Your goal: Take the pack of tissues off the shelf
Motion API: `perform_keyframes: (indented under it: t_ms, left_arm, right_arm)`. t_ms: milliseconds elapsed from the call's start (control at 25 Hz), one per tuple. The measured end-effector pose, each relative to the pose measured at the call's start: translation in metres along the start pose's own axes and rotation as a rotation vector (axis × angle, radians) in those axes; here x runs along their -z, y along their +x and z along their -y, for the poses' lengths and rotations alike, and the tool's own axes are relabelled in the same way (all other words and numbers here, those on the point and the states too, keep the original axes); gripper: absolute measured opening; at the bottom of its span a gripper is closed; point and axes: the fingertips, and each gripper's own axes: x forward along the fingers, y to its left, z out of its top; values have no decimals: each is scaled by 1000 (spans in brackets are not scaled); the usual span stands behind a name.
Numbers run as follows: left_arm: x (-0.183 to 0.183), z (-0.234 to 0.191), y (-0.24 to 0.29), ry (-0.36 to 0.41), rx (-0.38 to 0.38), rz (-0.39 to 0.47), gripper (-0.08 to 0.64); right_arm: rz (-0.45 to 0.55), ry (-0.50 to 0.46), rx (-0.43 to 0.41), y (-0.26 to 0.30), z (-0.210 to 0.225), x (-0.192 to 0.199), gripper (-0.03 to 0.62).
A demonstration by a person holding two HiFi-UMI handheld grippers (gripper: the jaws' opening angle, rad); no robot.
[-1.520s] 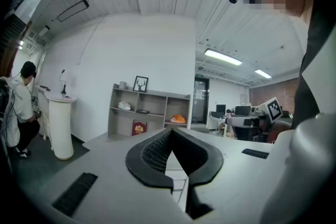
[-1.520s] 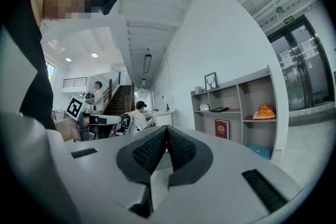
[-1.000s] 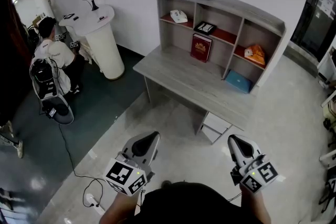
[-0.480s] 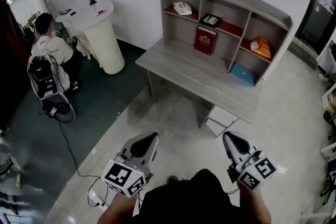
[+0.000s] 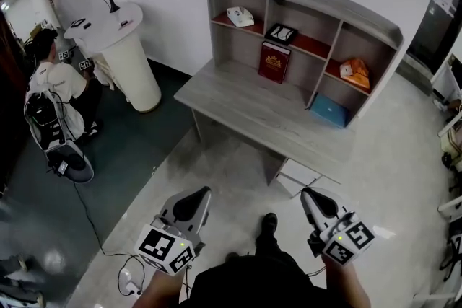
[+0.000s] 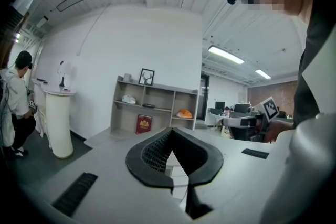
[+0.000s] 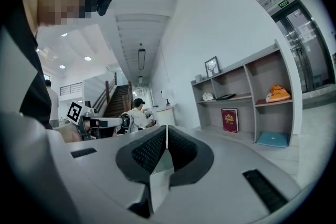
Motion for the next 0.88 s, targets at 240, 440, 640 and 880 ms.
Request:
perform_keyframes:
  t_ms: [240, 440, 640, 880]
  left_arm:
    - [-21, -16, 76, -2, -24, 8, 12]
    - [-40, -21, 140, 11, -36, 12, 12]
    - [-49, -20, 196, 2, -53, 14, 12]
    - [-49, -16, 249, -16, -38, 0, 12]
  right_arm:
    - [5, 9, -30, 37, 70, -18, 20]
    - [7, 12, -66, 64, 127, -38, 20]
    - [-7, 22, -97, 78, 179, -46, 20]
    - [-37, 33, -101, 86, 228, -43, 20]
